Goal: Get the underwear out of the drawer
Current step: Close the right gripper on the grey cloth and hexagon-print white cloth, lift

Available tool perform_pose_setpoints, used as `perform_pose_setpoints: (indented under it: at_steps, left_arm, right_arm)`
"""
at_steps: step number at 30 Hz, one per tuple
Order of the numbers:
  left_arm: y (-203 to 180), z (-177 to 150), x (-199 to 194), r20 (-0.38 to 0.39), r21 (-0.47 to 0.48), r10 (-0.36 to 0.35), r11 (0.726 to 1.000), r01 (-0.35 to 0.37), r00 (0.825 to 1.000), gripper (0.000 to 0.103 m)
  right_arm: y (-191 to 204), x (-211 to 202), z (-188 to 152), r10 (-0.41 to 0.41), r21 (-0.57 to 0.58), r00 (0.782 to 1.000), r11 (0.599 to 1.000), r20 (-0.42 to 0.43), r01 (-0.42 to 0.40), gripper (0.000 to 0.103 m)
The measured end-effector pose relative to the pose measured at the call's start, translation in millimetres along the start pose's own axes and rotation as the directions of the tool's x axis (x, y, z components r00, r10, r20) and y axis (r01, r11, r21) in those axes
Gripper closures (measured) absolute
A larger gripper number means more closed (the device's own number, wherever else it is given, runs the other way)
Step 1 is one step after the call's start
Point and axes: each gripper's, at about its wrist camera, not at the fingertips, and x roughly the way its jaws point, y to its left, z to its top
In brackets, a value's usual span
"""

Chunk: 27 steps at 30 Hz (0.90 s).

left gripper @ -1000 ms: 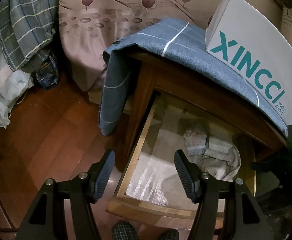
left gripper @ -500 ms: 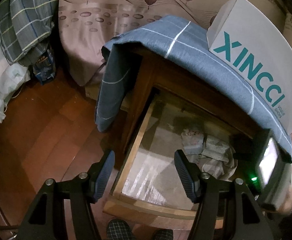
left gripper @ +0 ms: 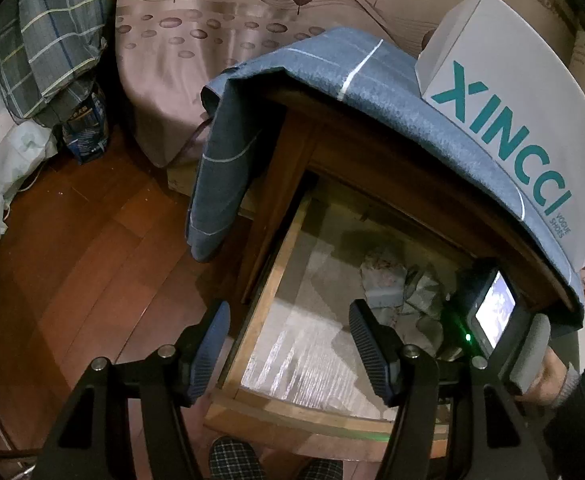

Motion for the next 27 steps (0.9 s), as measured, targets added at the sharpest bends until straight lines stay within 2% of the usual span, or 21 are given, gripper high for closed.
perform_pose_setpoints:
  at_steps: [2, 7, 10, 14, 18, 24, 27]
  left_arm:
    - [0, 0, 1, -0.003, -0.001, -0.001, 1.0, 0.001, 1.0, 0.039]
    - [-1, 0, 1, -0.006, 0.005, 0.002, 1.0, -0.002, 1.0, 0.039]
    - [-3, 0, 2, -0.009, 0.006, 0.002, 1.0, -0.002, 1.0, 0.039]
    - [-4, -1, 1, -0.009, 0.011, 0.003, 1.0, -0.003, 1.0, 0.039]
    - [-3, -2, 0, -0.01, 0.01, 0.005, 1.0, -0.005, 1.0, 0.039]
    - [-5, -2, 1, -0.008, 0.023, 0.012, 1.0, -0.012, 1.0, 0.039]
    - [-6, -3, -1, -0.006, 0.032, 0.016, 0.999, -0.016, 1.0, 0.039]
  right_arm:
    - [-5, 5, 0, 0.039, 0.023, 0.999, 0.999, -0.005, -0.039, 0.008]
    - [-7, 9, -4, 0.065, 0.009, 0.998, 0.998, 0.01, -0.065, 0.014]
    - [-11, 9, -9, 0.121, 0.03, 0.993, 0.992, 0.012, -0.121, 0.026]
    - [-17, 8, -12, 0.146, 0.049, 0.989, 0.988, 0.004, -0.146, 0.046]
    - [-22, 3, -15, 0.211, 0.084, 0.977, 0.974, -0.016, -0.209, 0.065]
    - [-11, -7, -28, 0.325, 0.104, 0.943, 0.943, -0.068, -0.317, 0.077]
    - [-6, -12, -34, 0.342, 0.111, 0.936, 0.937, -0.084, -0.332, 0.08]
